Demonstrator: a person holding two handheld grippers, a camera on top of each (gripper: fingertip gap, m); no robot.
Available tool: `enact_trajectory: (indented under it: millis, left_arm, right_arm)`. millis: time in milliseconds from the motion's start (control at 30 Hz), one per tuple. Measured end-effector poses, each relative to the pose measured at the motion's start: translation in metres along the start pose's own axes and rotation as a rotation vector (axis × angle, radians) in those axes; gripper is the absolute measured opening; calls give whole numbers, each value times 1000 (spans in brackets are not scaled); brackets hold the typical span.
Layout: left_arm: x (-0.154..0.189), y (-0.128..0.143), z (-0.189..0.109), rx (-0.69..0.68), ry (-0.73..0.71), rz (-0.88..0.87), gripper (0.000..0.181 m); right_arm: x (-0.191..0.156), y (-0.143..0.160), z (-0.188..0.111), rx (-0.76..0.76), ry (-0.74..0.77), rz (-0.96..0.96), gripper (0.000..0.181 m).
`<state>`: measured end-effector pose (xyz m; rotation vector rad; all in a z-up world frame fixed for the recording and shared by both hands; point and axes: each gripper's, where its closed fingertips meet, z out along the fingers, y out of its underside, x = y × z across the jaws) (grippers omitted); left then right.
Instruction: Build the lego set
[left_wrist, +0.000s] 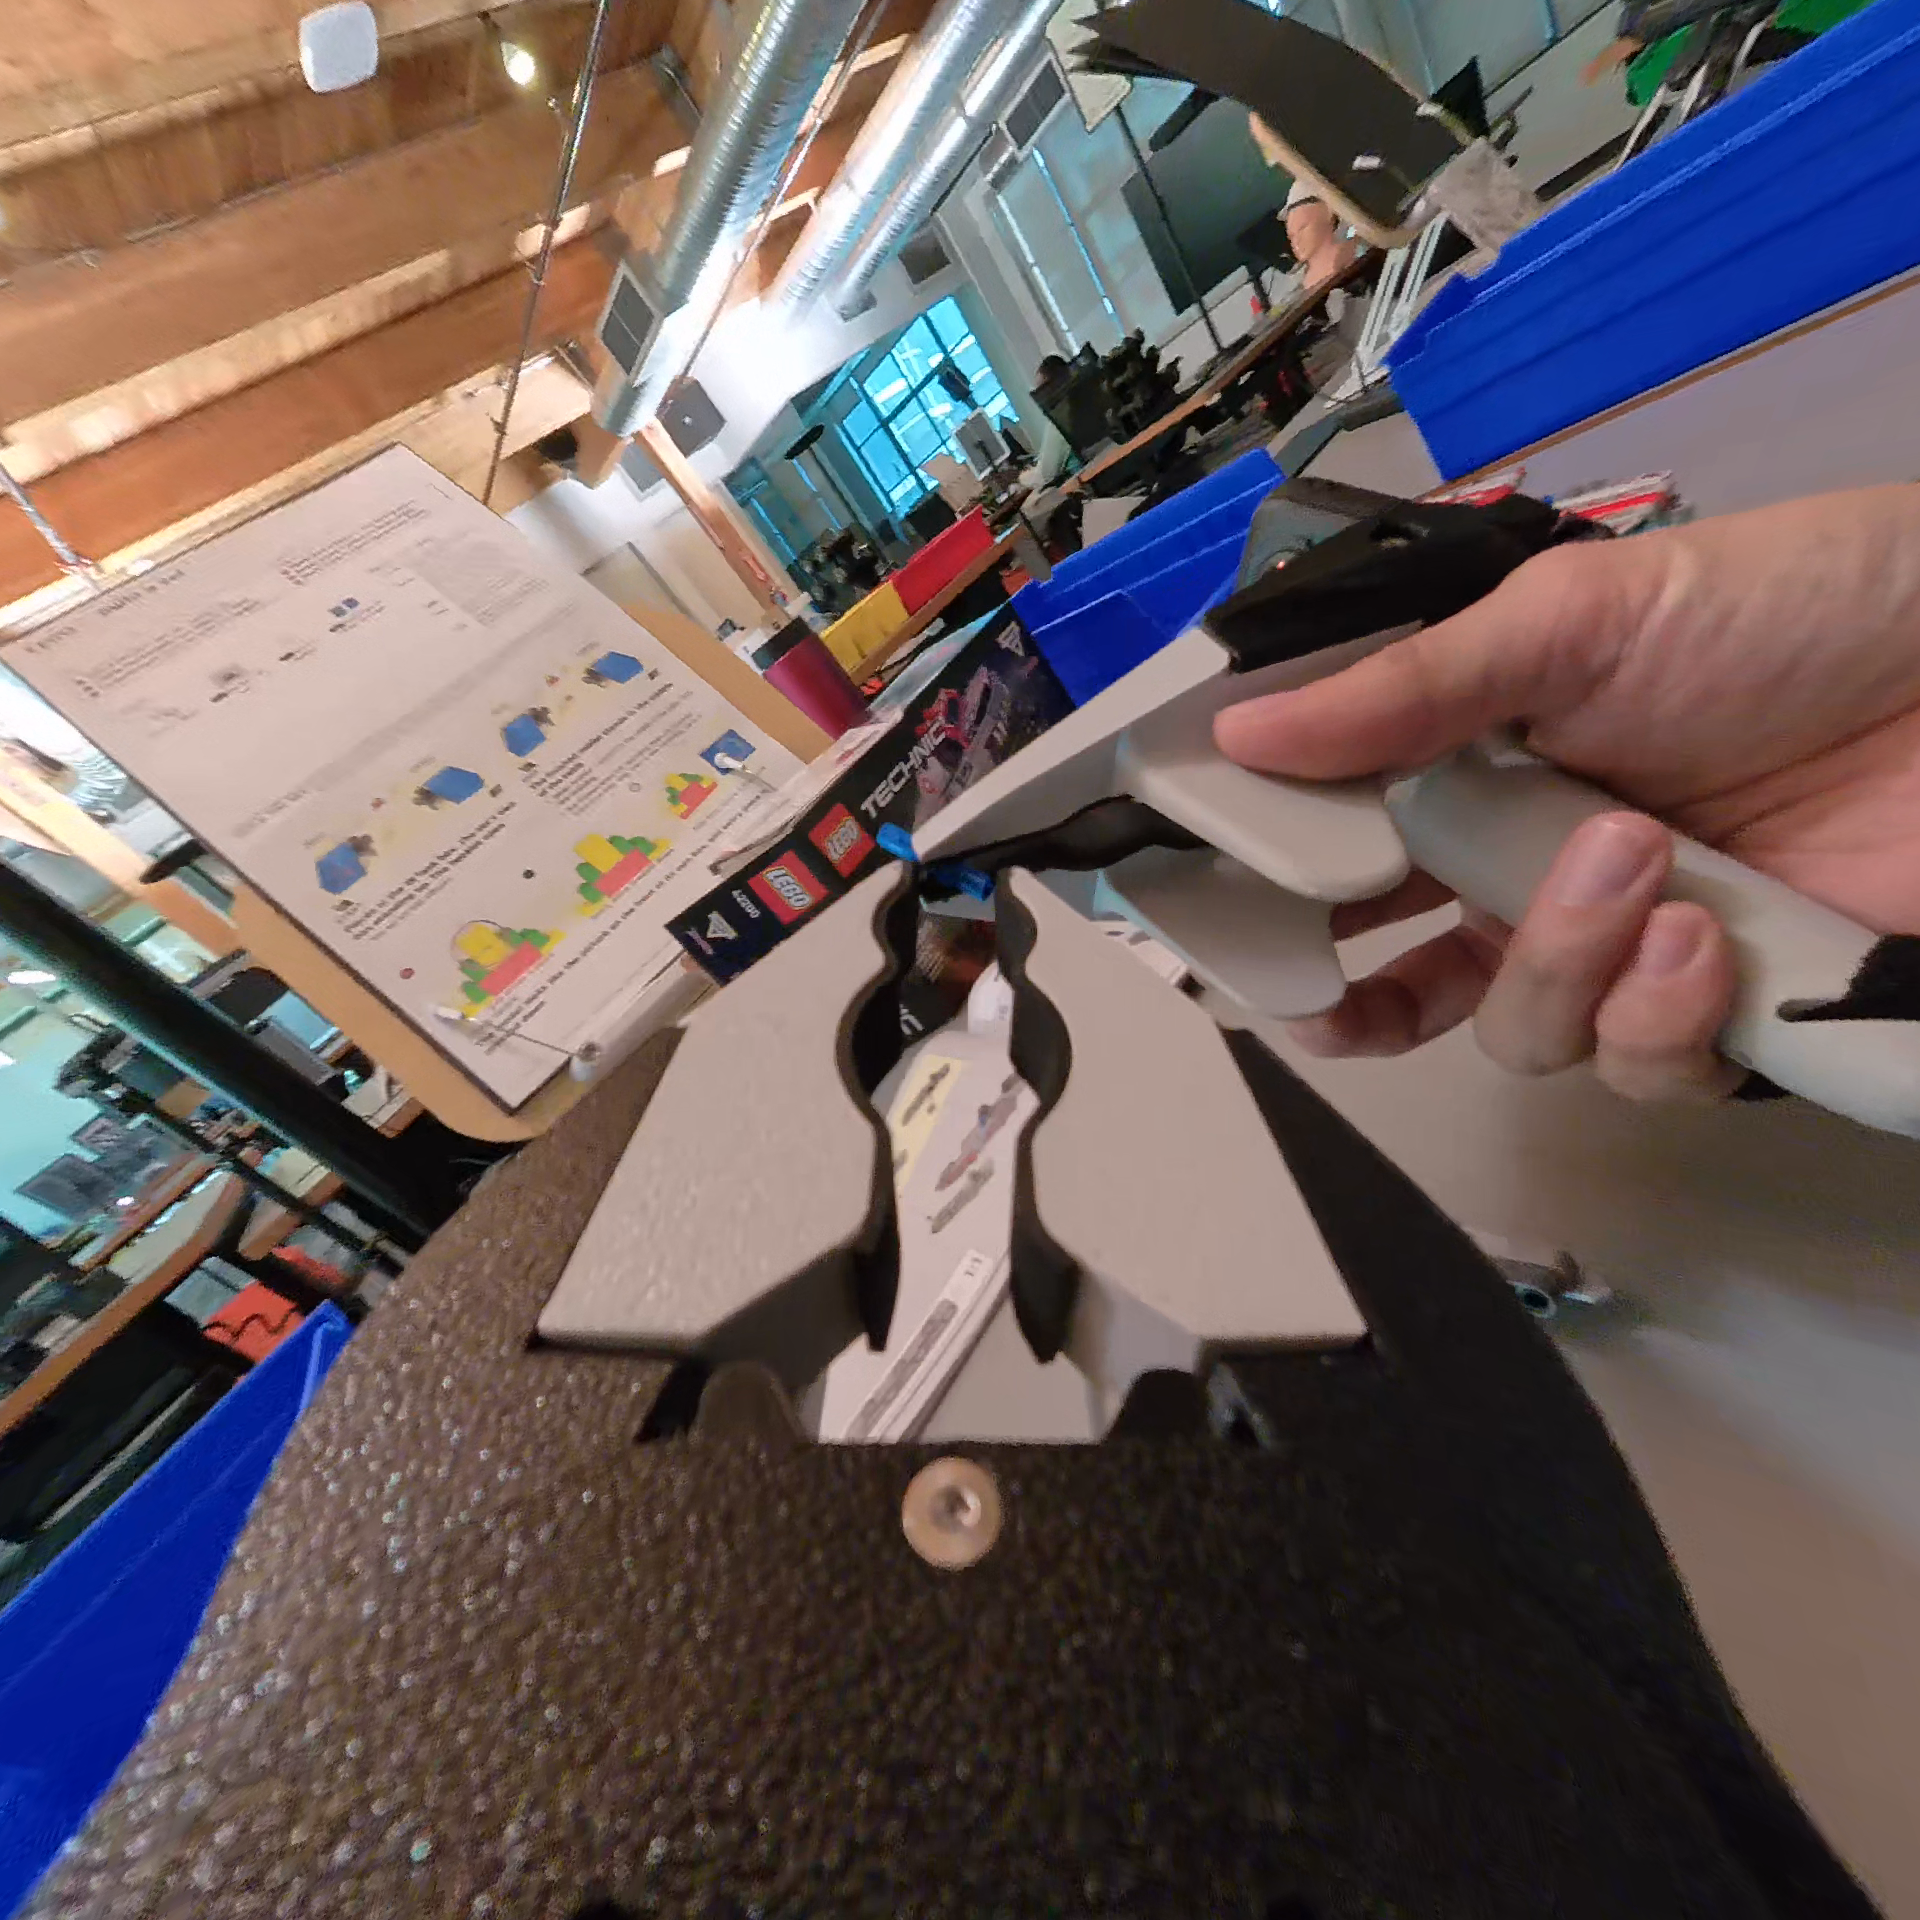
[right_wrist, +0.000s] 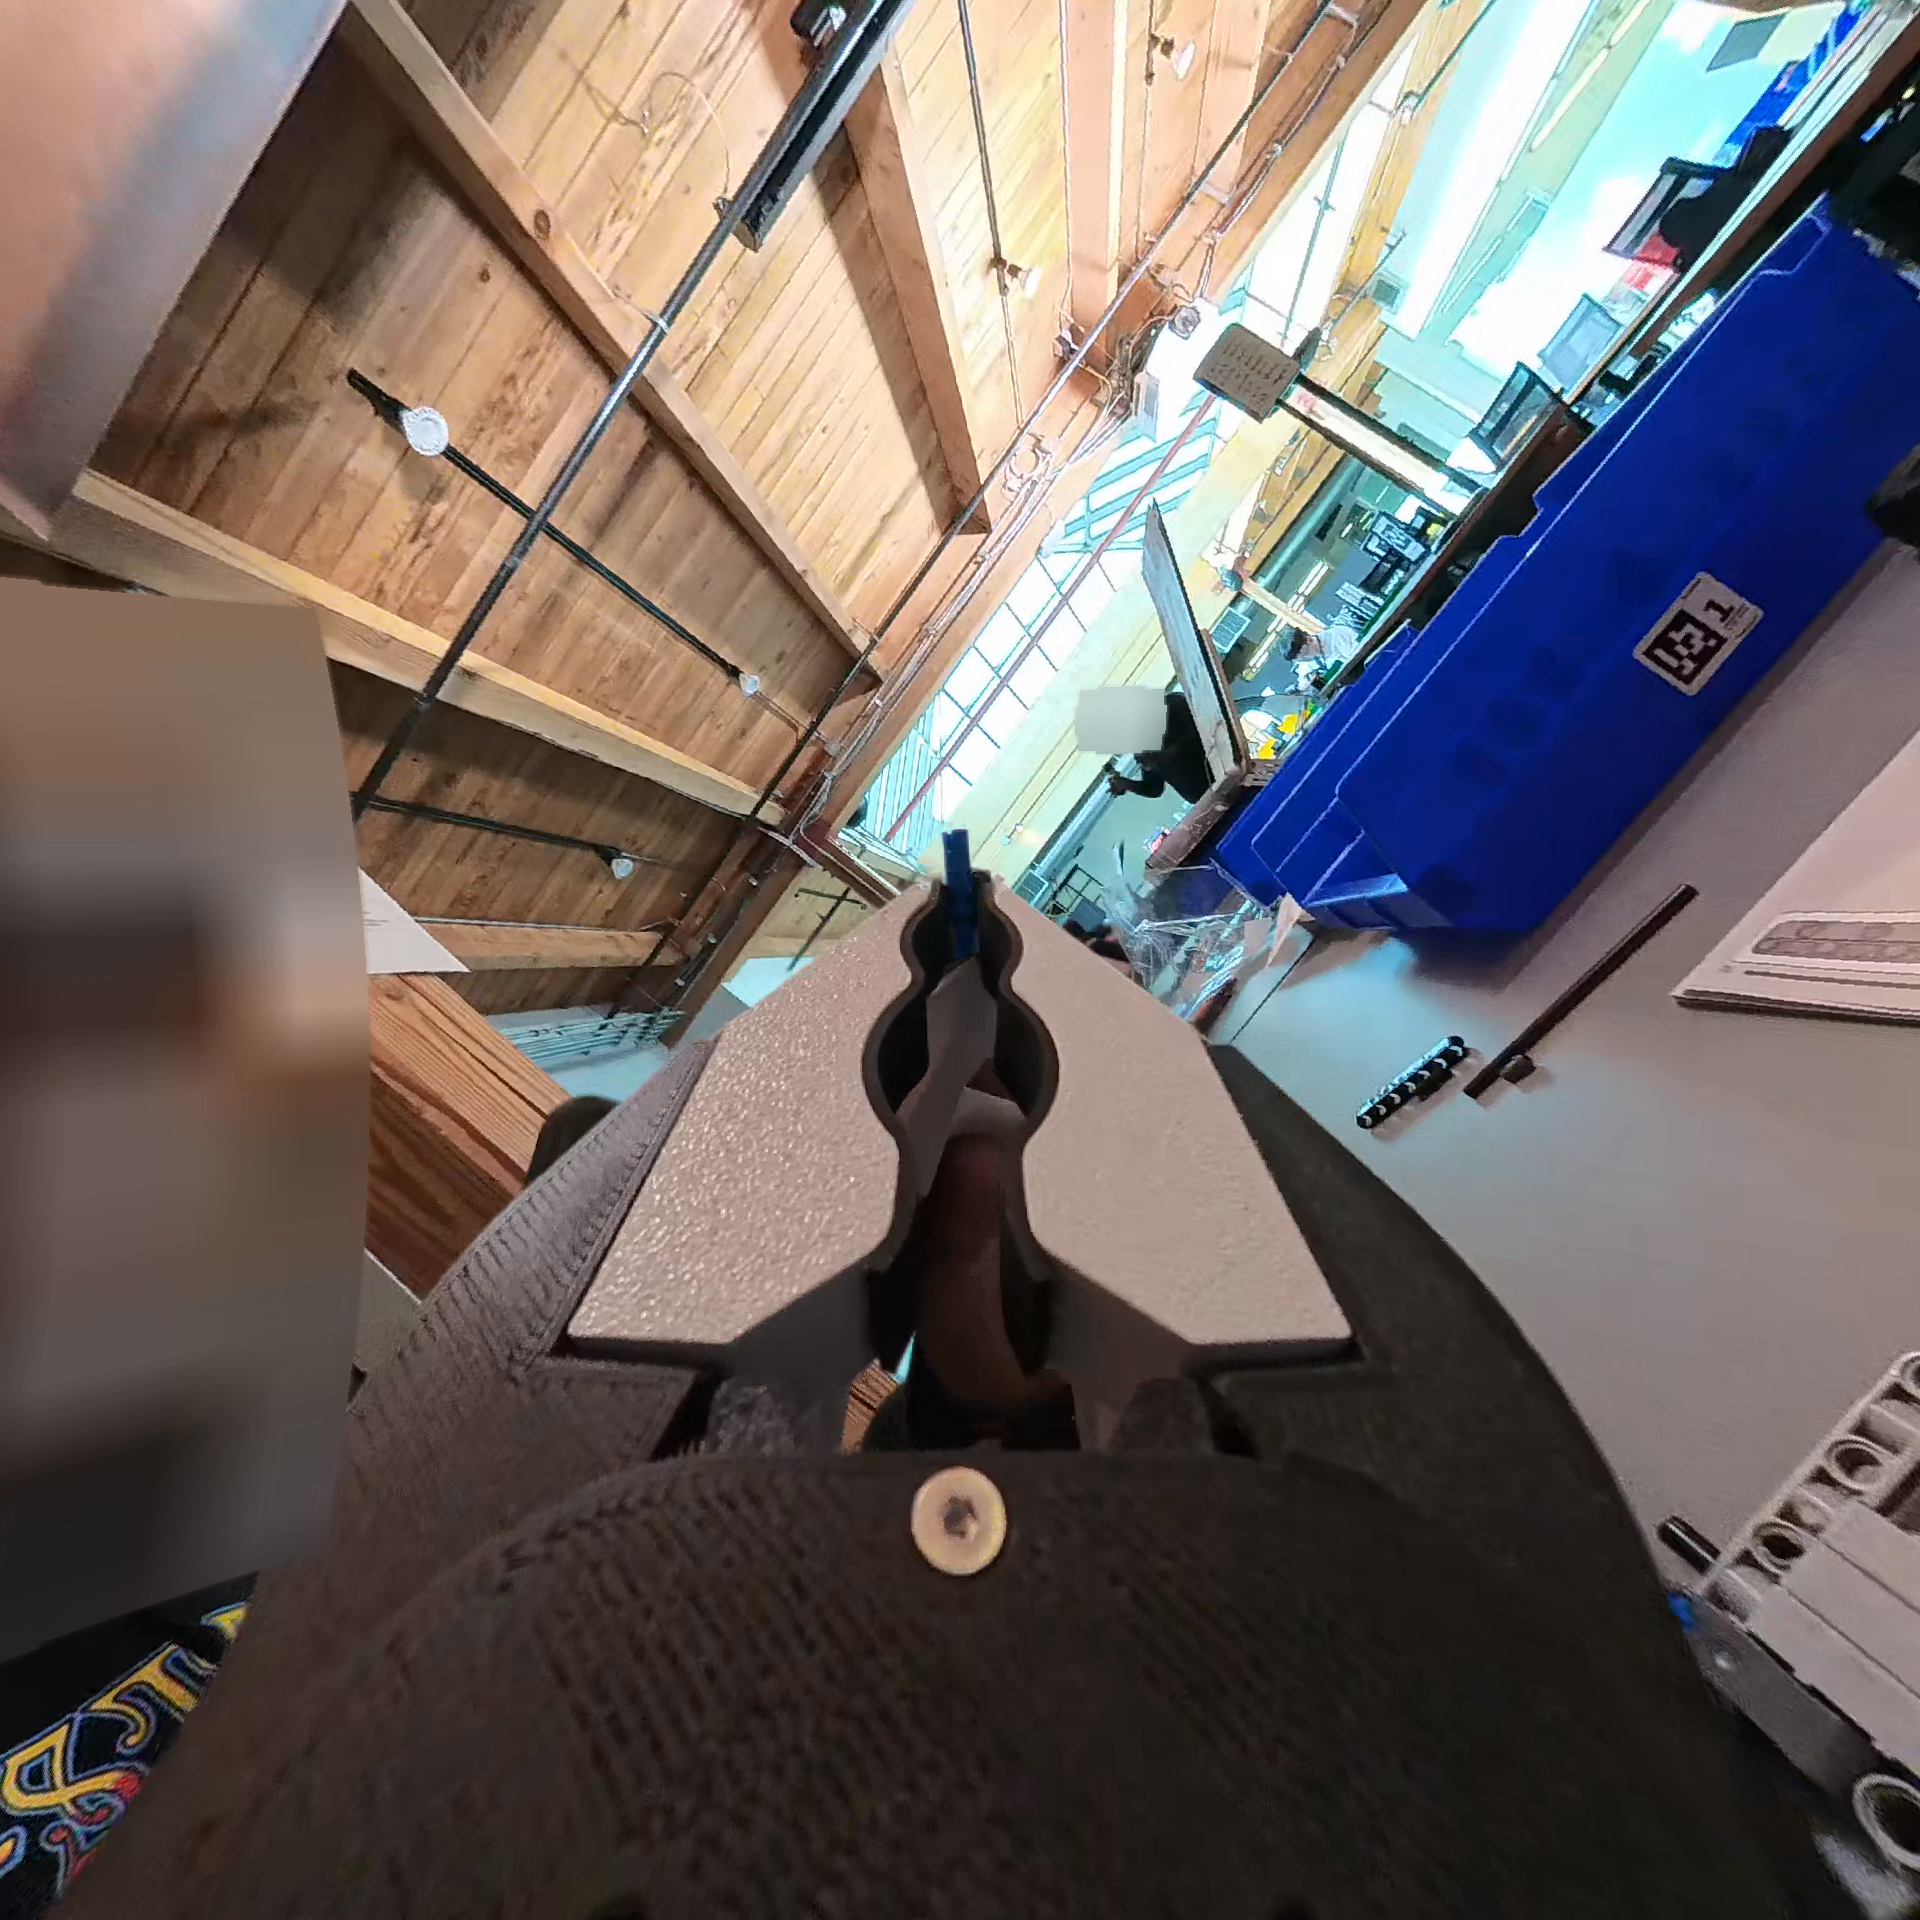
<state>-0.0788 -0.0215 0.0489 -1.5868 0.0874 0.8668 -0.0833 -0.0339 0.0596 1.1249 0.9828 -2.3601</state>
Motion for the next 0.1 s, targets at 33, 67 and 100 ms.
enact_trajectory:
  millis: [33,67,100]
  left_arm:
    - [0,-1,0,11,2,-9,11]
    - [0,-1,0,16,-2,-13,11]
    - [0,0,0,11,-4,-19,11]
  right_arm:
    - [0,1,0,-2,-2,4,4]
    - [-1,1,-1,2,-8,14,4]
    - [-1,1,0,10,-11,18,4]
